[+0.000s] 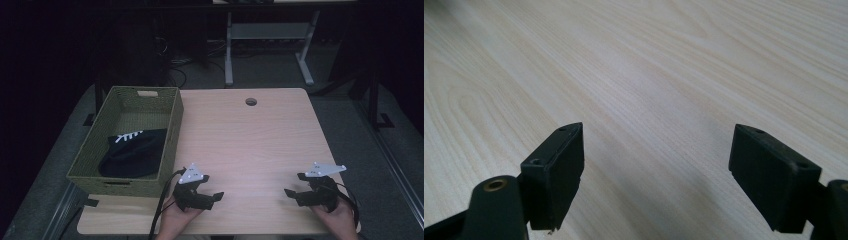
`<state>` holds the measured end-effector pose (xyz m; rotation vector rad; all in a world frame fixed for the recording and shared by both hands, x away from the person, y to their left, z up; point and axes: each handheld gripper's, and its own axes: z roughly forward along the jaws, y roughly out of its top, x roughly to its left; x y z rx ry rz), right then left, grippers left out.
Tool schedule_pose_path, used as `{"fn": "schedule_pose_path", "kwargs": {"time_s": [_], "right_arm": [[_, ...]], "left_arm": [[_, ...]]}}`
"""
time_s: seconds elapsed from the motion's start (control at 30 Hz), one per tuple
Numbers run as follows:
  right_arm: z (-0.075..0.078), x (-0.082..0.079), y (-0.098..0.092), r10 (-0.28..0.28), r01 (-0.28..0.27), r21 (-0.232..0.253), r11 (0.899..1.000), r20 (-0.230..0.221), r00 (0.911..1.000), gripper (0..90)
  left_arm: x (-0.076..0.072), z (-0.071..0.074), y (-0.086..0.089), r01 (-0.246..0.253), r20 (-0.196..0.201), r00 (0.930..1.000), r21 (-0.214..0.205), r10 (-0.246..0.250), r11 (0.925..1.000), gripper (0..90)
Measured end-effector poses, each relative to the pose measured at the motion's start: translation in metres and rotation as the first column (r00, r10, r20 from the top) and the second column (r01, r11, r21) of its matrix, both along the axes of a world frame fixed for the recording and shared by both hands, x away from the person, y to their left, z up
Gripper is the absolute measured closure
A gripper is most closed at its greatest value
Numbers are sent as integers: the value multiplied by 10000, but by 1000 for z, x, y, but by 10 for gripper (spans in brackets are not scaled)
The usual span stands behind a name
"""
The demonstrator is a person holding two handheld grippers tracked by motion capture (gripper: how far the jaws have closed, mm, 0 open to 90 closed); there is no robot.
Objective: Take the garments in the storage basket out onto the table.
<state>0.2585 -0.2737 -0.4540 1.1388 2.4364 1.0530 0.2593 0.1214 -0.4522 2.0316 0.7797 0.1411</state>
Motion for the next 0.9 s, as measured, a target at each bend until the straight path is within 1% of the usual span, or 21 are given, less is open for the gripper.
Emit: {"fn": "schedule_pose_path", "kwargs": {"time_s": [0.1,0.13,0.23,0.27,0.3,0.4,0.47,0.57,0.63,0.67,0.73,0.87,0.9], "right_arm": [[0,1,-1,-8,7,132,9999,22,10000,218],[1,1,-2,-50,50,170,9998,19,10000,218],[0,2,-2,-30,30,187,9998,11,10000,218],[0,2,-2,-53,53,191,9998,-12,10000,218],[0,2,-2,-53,53,191,9998,-12,10000,218],[0,1,-2,-80,80,178,9998,-24,10000,218],[1,0,-3,-107,107,238,9997,-5,9999,218],[2,-1,-4,-155,155,262,9995,17,9999,218],[2,-2,-5,-208,207,385,9990,13,9998,218],[3,-1,-6,-204,202,411,9989,42,9998,218],[3,0,-6,-221,219,535,9983,25,9998,218],[3,1,-5,-246,244,541,9982,25,9997,218],[3,1,-5,-240,238,557,9982,22,9997,218]], "left_arm": [[-3,3,-2,161,-36,9999,-88,-162,9998,209],[-4,6,-3,269,-43,9996,-122,-270,9996,209],[-4,11,-4,379,-55,9993,-136,-380,9992,212],[-5,18,-2,401,-11,9992,-404,-401,9984,211],[-5,18,-2,401,-11,9992,-404,-401,9984,211],[-5,27,1,384,68,9993,-648,-381,9972,205],[-4,33,4,414,-43,9991,-911,-420,9950,204],[-1,43,12,347,-176,9991,-1438,-376,9890,198],[1,52,19,241,-150,9995,-1678,-270,9855,196],[1,56,22,183,-155,9997,-1740,-213,9846,194],[3,63,28,59,6,10000,-1703,-59,9854,191],[7,72,42,-179,77,9998,-1911,198,9814,191],[8,74,45,-252,44,9996,-1983,266,9798,191]]}}
